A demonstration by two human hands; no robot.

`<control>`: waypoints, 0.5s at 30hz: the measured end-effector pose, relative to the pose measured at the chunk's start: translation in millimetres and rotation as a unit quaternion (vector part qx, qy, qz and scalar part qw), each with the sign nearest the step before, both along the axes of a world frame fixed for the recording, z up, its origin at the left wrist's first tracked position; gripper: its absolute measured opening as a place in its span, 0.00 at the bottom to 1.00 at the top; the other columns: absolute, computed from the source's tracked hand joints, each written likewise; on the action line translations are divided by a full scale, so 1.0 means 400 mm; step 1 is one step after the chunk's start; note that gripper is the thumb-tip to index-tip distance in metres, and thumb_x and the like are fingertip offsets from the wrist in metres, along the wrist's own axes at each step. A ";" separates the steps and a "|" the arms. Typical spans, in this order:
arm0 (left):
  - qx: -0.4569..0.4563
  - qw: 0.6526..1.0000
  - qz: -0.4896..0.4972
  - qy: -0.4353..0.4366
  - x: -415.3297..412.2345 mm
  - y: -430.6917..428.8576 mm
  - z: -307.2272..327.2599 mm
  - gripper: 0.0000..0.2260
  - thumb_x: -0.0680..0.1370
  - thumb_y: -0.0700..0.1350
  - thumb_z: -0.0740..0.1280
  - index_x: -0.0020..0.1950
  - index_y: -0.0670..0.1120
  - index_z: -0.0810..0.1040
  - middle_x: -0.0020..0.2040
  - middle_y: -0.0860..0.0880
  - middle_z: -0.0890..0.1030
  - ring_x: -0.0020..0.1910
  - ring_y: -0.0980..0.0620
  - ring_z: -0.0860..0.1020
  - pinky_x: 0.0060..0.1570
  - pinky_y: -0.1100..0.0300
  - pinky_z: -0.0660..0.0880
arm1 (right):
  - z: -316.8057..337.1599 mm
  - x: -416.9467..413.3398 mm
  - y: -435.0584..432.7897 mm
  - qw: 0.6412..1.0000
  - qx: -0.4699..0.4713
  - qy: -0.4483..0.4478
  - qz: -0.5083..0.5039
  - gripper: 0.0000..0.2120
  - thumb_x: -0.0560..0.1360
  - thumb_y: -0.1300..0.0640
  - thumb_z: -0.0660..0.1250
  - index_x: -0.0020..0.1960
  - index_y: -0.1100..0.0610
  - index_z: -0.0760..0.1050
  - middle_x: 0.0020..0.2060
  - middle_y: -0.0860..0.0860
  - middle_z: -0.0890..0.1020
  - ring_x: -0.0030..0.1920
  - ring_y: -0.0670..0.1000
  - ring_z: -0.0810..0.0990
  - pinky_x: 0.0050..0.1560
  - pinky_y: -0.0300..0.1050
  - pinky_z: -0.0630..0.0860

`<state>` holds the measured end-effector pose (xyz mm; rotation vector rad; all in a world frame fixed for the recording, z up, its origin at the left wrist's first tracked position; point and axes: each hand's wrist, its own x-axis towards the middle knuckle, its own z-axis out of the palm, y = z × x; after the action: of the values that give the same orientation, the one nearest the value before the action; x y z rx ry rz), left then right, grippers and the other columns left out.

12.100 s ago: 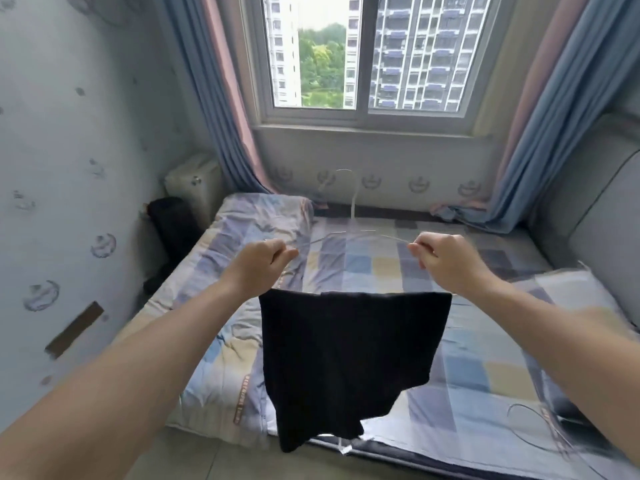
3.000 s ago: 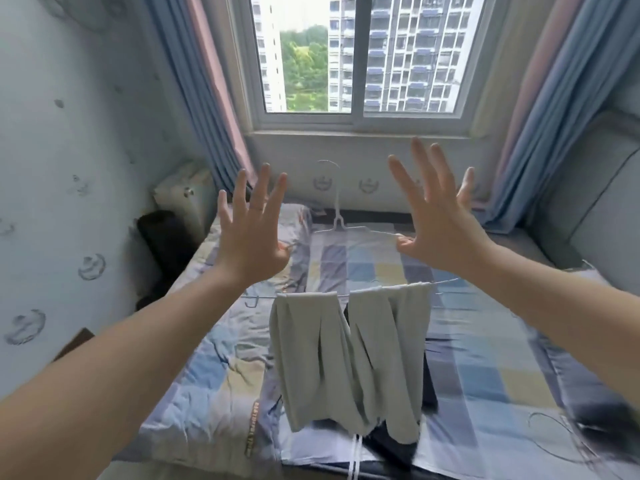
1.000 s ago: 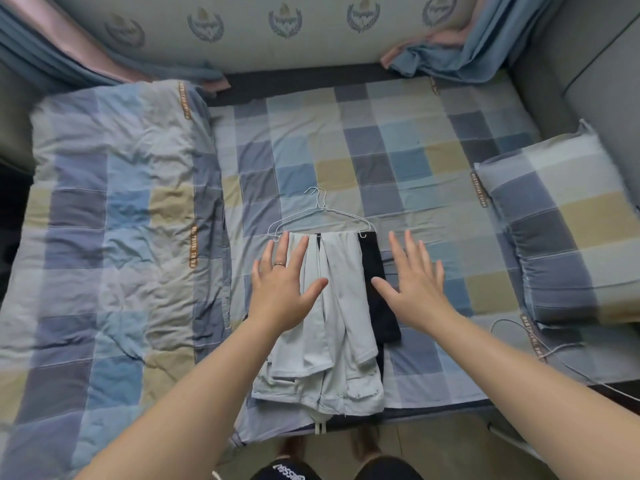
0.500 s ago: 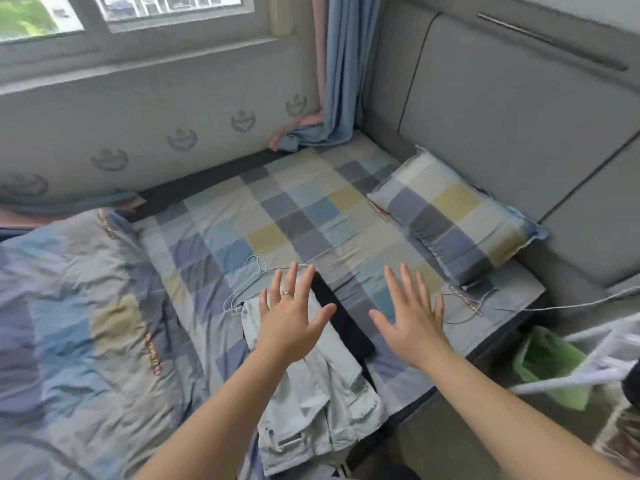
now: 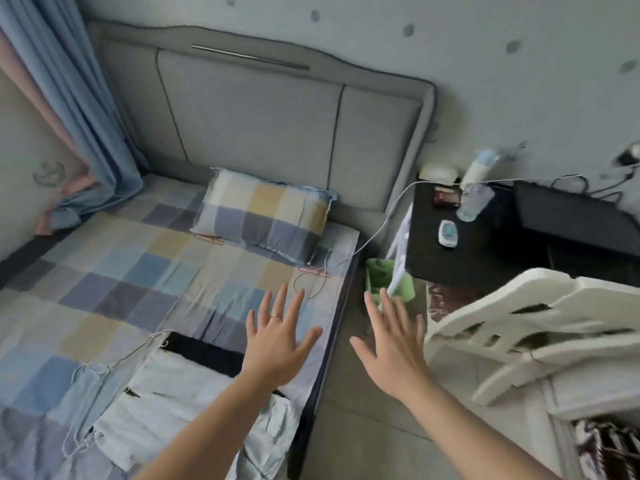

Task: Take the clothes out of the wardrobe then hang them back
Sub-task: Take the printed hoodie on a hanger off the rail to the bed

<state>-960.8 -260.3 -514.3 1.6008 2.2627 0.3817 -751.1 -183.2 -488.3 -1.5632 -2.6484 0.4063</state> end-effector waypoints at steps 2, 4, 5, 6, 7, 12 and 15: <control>0.015 0.998 -0.052 0.008 0.081 0.071 0.013 0.34 0.77 0.74 0.42 0.80 0.63 0.37 0.82 0.55 0.37 0.80 0.49 0.34 0.77 0.41 0.37 | 0.022 0.098 0.014 0.999 0.007 0.012 -0.050 0.36 0.79 0.34 0.49 0.77 0.40 0.31 0.78 0.45 0.35 0.78 0.52 0.34 0.74 0.65 0.38; 0.037 0.995 -0.092 0.016 0.165 0.132 0.034 0.36 0.74 0.74 0.39 0.80 0.63 0.39 0.82 0.55 0.39 0.80 0.49 0.35 0.77 0.42 0.38 | 0.045 0.190 0.029 0.995 0.014 0.015 -0.094 0.36 0.77 0.32 0.46 0.77 0.40 0.31 0.78 0.45 0.35 0.78 0.53 0.34 0.74 0.66 0.39; 0.049 0.992 -0.112 0.014 0.216 0.161 0.050 0.36 0.74 0.74 0.38 0.80 0.63 0.40 0.82 0.54 0.40 0.80 0.49 0.35 0.77 0.43 0.37 | 0.058 0.242 0.035 0.993 0.021 0.015 -0.117 0.37 0.75 0.31 0.44 0.77 0.40 0.32 0.79 0.45 0.36 0.78 0.53 0.35 0.74 0.66 0.39; 0.061 0.988 -0.139 0.010 0.286 0.199 0.069 0.36 0.73 0.74 0.39 0.80 0.63 0.41 0.82 0.54 0.41 0.80 0.49 0.36 0.77 0.44 0.37 | 0.076 0.311 0.042 0.988 0.030 0.019 -0.149 0.37 0.74 0.31 0.43 0.77 0.40 0.33 0.79 0.46 0.37 0.79 0.53 0.36 0.74 0.66 0.39; 0.074 0.984 -0.164 0.006 0.352 0.231 0.088 0.36 0.74 0.73 0.39 0.80 0.63 0.42 0.82 0.54 0.42 0.80 0.49 0.37 0.77 0.45 0.38 | 0.094 0.375 0.048 0.984 0.040 0.025 -0.174 0.37 0.74 0.31 0.43 0.78 0.40 0.33 0.79 0.46 0.38 0.79 0.54 0.37 0.74 0.65 0.39; 0.137 0.945 -0.296 -0.015 0.742 0.381 0.209 0.35 0.75 0.73 0.39 0.81 0.62 0.42 0.82 0.56 0.40 0.80 0.50 0.36 0.78 0.44 0.38 | 0.212 0.747 0.060 0.955 0.113 0.022 -0.272 0.36 0.80 0.36 0.51 0.76 0.40 0.29 0.77 0.45 0.32 0.77 0.52 0.31 0.75 0.63 0.35; 0.183 0.913 -0.363 -0.030 0.978 0.459 0.298 0.34 0.77 0.72 0.41 0.81 0.62 0.42 0.82 0.55 0.40 0.80 0.50 0.36 0.78 0.44 0.37 | 0.303 0.957 0.051 0.931 0.171 0.022 -0.321 0.36 0.79 0.35 0.50 0.77 0.40 0.31 0.78 0.44 0.34 0.78 0.50 0.32 0.75 0.62 0.35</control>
<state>-569.8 -76.7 -394.9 2.4220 1.4350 0.6516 -368.4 -162.8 -367.0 -2.0994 -1.8655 -0.0560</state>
